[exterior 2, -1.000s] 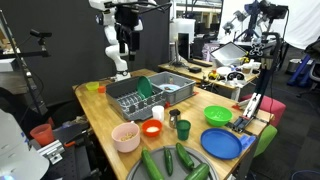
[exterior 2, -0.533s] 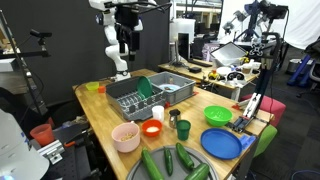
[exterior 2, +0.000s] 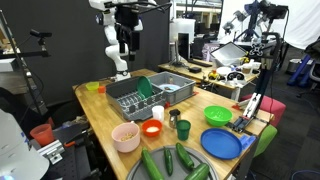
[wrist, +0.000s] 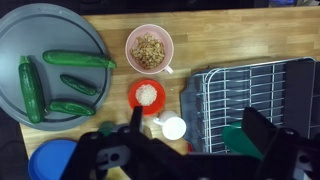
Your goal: Pour the contents of the small red bowl into the silver jug
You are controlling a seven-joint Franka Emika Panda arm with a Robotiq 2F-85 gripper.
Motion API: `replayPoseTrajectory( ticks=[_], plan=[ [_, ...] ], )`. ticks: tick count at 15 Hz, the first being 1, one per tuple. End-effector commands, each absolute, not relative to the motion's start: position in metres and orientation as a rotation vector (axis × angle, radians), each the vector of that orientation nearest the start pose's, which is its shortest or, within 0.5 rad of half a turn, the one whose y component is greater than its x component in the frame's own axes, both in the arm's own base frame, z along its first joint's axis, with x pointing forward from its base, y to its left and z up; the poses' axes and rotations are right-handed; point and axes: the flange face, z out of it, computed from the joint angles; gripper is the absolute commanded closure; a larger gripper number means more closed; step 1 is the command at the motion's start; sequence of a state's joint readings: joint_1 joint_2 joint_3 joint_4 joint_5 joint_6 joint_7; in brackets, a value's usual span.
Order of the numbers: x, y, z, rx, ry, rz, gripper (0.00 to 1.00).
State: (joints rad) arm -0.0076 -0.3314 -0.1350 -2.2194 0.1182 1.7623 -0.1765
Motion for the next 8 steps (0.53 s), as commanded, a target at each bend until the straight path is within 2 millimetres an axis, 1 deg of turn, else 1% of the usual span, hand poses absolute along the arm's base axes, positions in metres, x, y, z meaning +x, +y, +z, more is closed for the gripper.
replayPoseTrajectory(
  ticks=[1,5,8],
  plan=[
    [0.437,-0.057,0.5,-2.961,-0.021,0.154,0.0],
    [0.444,-0.055,0.488,-2.958,-0.052,0.165,0.0],
    [0.449,-0.055,0.468,-2.959,-0.102,0.204,0.0]
  ],
)
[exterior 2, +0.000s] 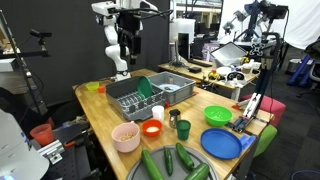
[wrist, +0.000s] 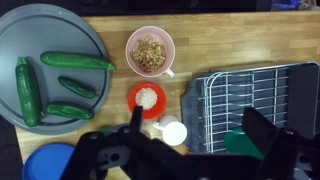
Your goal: Pour the contents of the small red bowl into the silver jug
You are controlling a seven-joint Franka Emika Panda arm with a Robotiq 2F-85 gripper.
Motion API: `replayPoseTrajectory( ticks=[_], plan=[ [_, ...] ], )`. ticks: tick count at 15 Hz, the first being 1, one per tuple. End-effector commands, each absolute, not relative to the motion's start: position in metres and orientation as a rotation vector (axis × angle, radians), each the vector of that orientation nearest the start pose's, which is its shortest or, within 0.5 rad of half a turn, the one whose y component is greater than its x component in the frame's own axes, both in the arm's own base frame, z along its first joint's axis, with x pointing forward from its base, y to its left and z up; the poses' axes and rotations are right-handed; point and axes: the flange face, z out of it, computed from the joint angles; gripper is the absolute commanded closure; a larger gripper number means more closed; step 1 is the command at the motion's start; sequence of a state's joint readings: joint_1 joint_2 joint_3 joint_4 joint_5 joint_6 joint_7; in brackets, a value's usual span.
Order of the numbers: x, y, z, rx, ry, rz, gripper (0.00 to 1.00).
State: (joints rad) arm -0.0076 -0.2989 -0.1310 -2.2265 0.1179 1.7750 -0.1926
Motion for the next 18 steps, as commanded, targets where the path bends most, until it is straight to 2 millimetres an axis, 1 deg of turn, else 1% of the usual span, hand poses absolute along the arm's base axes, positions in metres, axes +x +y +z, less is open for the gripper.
replayPoseTrajectory(
  ticks=[1,4,7,8,9,10,11,14,17,18],
  plan=[
    [0.452,-0.055,0.459,-2.952,-0.122,0.223,0.0],
    [0.461,-0.056,0.429,-2.937,-0.129,0.261,0.0],
    [0.474,-0.059,0.396,-2.899,-0.083,0.277,0.0],
    [0.479,-0.062,0.383,-2.915,-0.049,0.296,0.0],
    [0.472,-0.057,0.394,-2.923,-0.068,0.303,0.0],
    [0.474,-0.058,0.385,-2.922,-0.064,0.32,0.0],
    [0.475,-0.057,0.384,-2.922,-0.065,0.323,0.0],
    [0.474,-0.056,0.393,-2.925,-0.069,0.299,0.0],
    [0.474,-0.056,0.393,-2.925,-0.069,0.3,0.0],
    [0.477,-0.059,0.391,-2.919,-0.032,0.294,0.0]
  ],
)
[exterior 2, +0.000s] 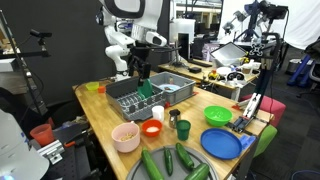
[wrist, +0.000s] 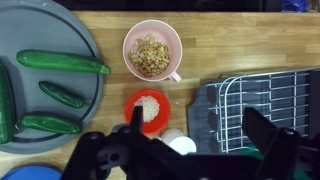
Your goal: Pour the contents of the small red bowl into the silver jug
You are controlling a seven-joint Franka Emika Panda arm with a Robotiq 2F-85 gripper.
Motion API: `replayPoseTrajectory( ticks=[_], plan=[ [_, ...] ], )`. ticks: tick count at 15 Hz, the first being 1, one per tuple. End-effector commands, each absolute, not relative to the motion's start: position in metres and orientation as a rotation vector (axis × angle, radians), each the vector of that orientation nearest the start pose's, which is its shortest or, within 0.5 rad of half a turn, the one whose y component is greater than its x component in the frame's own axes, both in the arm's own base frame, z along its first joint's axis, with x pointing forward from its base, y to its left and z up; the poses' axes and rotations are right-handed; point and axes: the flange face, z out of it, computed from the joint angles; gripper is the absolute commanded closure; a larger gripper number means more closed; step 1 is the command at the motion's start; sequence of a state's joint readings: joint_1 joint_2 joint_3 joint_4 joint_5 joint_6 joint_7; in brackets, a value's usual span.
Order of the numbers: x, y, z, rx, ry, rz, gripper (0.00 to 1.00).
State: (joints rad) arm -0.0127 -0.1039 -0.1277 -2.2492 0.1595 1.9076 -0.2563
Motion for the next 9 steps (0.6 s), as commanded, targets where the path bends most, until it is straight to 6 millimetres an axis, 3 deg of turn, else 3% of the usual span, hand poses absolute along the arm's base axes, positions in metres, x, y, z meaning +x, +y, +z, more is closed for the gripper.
replayPoseTrajectory(
  ticks=[1,5,9],
  plan=[
    [0.48,-0.062,0.385,-2.885,-0.008,0.284,0.0],
    [0.497,-0.072,0.357,-2.873,0.017,0.218,0.0],
    [0.518,-0.073,0.315,-2.902,-0.087,0.23,0.0]
  ],
)
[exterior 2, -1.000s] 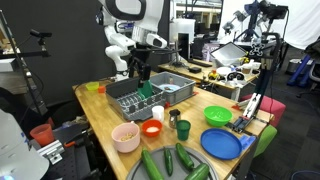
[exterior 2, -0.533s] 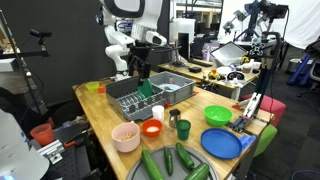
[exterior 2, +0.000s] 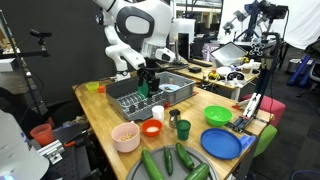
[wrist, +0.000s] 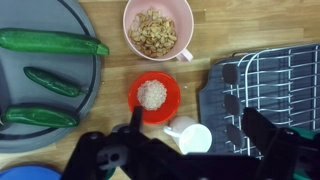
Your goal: Pour the contents of the small red bowl into the silver jug
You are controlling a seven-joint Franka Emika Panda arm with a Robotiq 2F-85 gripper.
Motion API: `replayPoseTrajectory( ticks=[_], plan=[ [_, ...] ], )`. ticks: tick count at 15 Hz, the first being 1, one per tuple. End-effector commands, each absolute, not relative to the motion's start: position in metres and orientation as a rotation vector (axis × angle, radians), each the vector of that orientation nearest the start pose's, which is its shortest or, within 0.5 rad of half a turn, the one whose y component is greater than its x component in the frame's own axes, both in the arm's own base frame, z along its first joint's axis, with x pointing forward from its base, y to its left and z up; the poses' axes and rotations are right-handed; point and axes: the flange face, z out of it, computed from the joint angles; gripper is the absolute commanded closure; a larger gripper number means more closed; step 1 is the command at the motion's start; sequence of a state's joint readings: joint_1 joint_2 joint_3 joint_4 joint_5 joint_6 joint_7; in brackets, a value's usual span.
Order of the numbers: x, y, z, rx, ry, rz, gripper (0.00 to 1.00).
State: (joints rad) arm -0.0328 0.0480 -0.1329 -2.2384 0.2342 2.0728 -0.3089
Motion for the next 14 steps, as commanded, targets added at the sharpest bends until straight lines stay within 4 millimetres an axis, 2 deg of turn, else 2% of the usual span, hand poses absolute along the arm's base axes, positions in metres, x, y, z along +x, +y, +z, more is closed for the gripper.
replayPoseTrajectory(
  ticks=[1,5,8,9,11,14],
  plan=[
    [0.524,-0.072,0.304,-2.912,-0.115,0.24,0.0],
    [0.546,-0.073,0.258,-2.926,-0.185,0.311,0.0],
    [0.553,-0.074,0.229,-2.898,-0.238,0.394,0.0],
    [0.546,-0.07,0.234,-2.923,-0.183,0.363,0.0],
    [0.551,-0.071,0.223,-2.913,-0.202,0.38,0.0],
    [0.554,-0.071,0.227,-2.913,-0.206,0.374,0.0]
  ],
)
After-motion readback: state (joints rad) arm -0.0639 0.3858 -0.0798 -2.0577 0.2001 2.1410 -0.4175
